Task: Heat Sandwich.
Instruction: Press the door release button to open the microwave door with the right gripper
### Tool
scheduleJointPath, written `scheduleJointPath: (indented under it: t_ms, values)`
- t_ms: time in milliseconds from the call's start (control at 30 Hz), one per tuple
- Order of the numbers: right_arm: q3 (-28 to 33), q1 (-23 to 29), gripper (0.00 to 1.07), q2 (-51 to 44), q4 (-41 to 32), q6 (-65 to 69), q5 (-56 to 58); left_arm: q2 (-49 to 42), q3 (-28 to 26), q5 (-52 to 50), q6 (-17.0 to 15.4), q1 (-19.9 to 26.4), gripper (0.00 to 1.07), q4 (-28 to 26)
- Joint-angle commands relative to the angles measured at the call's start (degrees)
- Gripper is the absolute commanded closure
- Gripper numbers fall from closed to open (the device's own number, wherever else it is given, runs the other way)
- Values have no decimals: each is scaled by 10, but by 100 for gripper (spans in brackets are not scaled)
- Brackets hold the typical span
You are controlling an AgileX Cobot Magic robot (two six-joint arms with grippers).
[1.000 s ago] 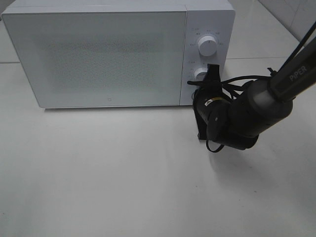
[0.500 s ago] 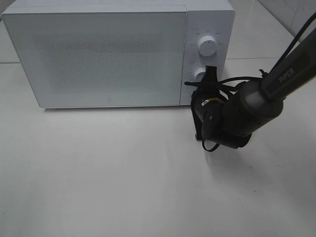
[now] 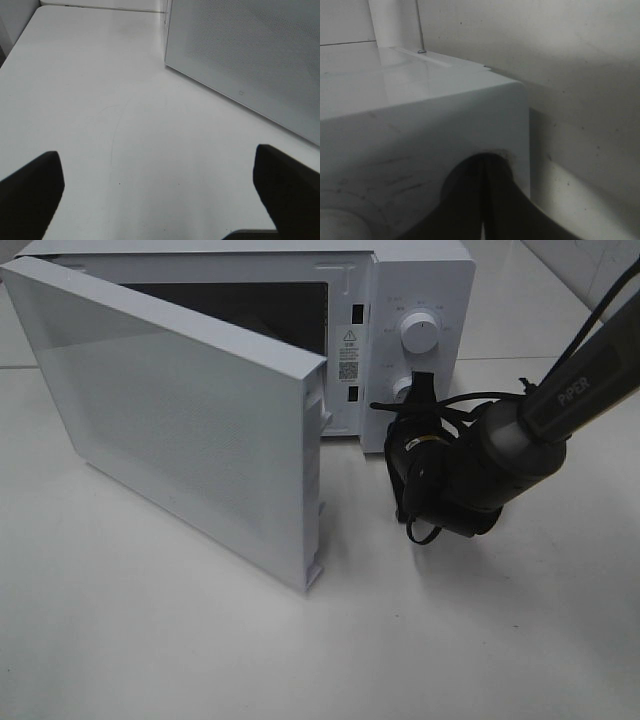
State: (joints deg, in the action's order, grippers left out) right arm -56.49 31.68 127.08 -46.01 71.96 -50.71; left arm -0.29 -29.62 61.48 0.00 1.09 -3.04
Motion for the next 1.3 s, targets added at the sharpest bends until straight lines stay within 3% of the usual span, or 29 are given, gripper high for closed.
scheduleJointPath:
  t_ms: [33, 367, 1300]
  values:
    - [-52, -30, 107, 4, 49, -11, -122, -10, 1, -2, 0, 2, 10, 1]
    - [-52, -28, 107, 1, 50, -5, -88, -10, 1, -2, 0, 2, 10, 1]
    - [102, 18, 107, -109, 14, 2, 71, -10, 1, -2, 0, 2, 10, 1]
